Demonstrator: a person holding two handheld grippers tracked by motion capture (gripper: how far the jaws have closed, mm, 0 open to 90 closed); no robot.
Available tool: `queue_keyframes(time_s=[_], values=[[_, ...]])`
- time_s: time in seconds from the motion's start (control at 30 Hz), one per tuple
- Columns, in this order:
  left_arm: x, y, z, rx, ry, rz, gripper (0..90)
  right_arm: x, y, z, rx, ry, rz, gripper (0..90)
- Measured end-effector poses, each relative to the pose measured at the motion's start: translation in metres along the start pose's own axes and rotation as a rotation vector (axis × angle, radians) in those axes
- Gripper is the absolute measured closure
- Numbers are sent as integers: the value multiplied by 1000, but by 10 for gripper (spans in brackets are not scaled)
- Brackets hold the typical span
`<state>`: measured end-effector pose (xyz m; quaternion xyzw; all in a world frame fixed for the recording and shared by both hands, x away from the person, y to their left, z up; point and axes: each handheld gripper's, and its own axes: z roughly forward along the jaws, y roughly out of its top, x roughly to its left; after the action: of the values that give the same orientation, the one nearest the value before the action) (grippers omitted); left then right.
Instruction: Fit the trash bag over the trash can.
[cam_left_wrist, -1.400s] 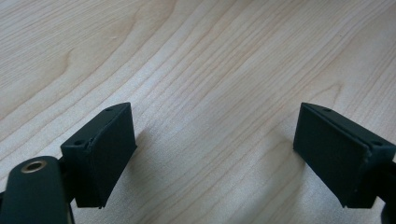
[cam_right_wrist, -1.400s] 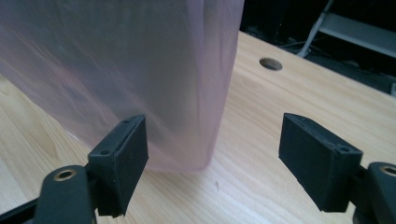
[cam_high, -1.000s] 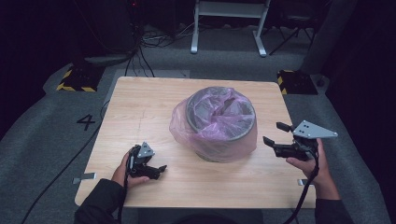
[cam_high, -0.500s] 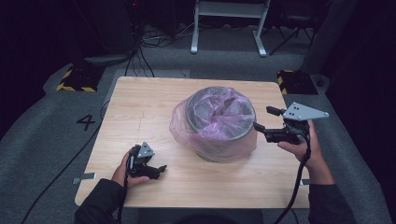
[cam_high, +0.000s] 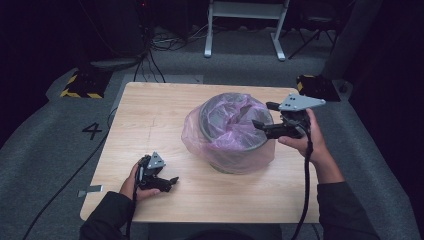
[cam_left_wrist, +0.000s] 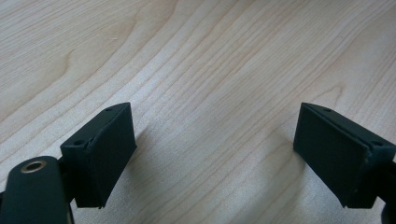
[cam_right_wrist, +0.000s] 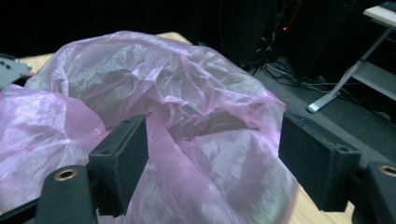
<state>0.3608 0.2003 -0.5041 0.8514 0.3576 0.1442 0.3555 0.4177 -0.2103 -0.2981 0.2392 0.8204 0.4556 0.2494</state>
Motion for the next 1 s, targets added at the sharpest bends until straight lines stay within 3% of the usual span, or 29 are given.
queue_keyframes(time_s=[0.47,0.8,1.0], values=[[0,0,0,1,0,1,127,10,19,44,111,52,-89,233],[0,0,0,1,0,2,127,4,21,68,209,86,-80,234],[0,0,0,0,-1,2,128,5,23,81,307,112,-135,236]])
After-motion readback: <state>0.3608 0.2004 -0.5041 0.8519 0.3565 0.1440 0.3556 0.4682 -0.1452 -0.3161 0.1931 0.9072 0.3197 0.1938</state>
